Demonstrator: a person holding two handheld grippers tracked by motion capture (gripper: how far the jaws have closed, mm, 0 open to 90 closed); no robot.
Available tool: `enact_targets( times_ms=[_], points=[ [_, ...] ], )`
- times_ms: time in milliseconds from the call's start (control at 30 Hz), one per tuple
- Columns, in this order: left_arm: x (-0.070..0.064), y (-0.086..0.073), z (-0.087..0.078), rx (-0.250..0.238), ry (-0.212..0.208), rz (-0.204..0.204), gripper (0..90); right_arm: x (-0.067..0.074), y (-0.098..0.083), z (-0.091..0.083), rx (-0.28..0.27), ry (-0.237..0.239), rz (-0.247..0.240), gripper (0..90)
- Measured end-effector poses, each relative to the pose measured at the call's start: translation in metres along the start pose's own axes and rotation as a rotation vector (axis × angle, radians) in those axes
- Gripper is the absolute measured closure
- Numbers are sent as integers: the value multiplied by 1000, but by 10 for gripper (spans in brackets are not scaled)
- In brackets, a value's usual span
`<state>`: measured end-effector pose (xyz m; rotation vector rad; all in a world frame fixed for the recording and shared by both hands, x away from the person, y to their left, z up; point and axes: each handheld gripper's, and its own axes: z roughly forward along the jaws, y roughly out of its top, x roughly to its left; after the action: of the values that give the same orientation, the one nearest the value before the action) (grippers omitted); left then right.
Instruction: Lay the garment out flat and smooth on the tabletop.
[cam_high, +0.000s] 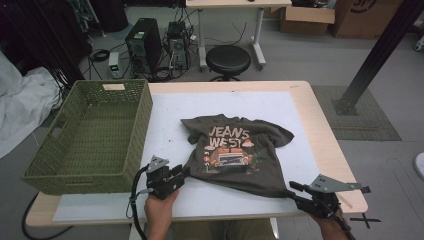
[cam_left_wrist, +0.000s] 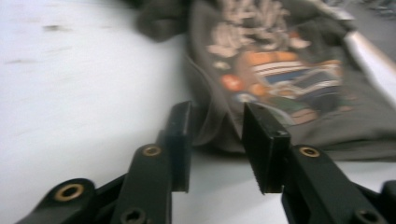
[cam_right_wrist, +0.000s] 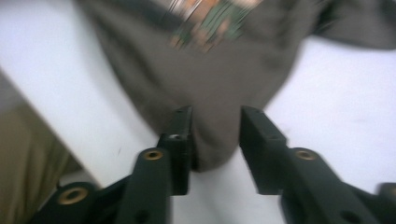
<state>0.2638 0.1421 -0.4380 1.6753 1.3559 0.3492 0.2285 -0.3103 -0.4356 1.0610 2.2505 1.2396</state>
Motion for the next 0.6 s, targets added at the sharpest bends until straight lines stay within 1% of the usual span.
enact_targets(
  times_ms=[33, 100, 133, 167, 200, 233, 267, 300, 333, 367, 400, 433, 467, 500, 533, 567, 600],
  points=[
    [1, -1, -1, -9, -3, -9, 626, -3, 3, -4, -31, -22, 41, 583],
    [5, 0, -3, -32, -14, -33, 613, -8, 9, -5, -56, -47, 80, 579],
    [8, 1, -4, -46, -33, -50, 602, -10, 13, -3, -61, -66, 99, 579],
    [9, 1, -4, -57, -43, -57, 594, -13, 18, 4, -45, -75, 115, 577],
    [9, 3, -4, -68, -54, -54, 584, -14, 20, 10, -28, -82, 121, 567],
    [9, 4, -1, -61, -63, -42, 578, -14, 24, 19, -9, -83, 119, 565],
    [9, 5, 4, -40, -80, -26, 571, -13, 28, 29, 8, -65, 113, 562],
    [9, 7, 11, 2, -104, -13, 546, -11, 31, 40, 40, -67, 98, 552],
    [7, 9, 19, 37, -124, -10, 541, -9, 35, 51, 87, -72, 77, 548],
    [6, 10, 25, 57, -127, -4, 541, -8, 38, 61, 124, -79, 62, 542],
    [4, 11, 31, 68, -113, 11, 563, -8, 40, 70, 148, -91, 55, 553],
    [4, 13, 36, 70, -103, 33, 633, -10, 42, 78, 174, -85, 61, 595],
    [4, 17, 40, 74, -100, 47, 732, -11, 44, 82, 165, -96, 54, 731],
    [4, 21, 43, 64, -98, 57, 824, -13, 48, 85, 180, -94, 48, 808],
    [5, 27, 46, 46, -93, 57, 840, -17, 52, 87, 204, -71, 49, 860],
    [6, 35, 50, 30, -86, 28, 848, -21, 57, 90, 214, -65, 53, 891],
    [7, 39, 52, 16, -83, 18, 850, -24, 62, 92, 201, -90, 36, 892]
  ],
)
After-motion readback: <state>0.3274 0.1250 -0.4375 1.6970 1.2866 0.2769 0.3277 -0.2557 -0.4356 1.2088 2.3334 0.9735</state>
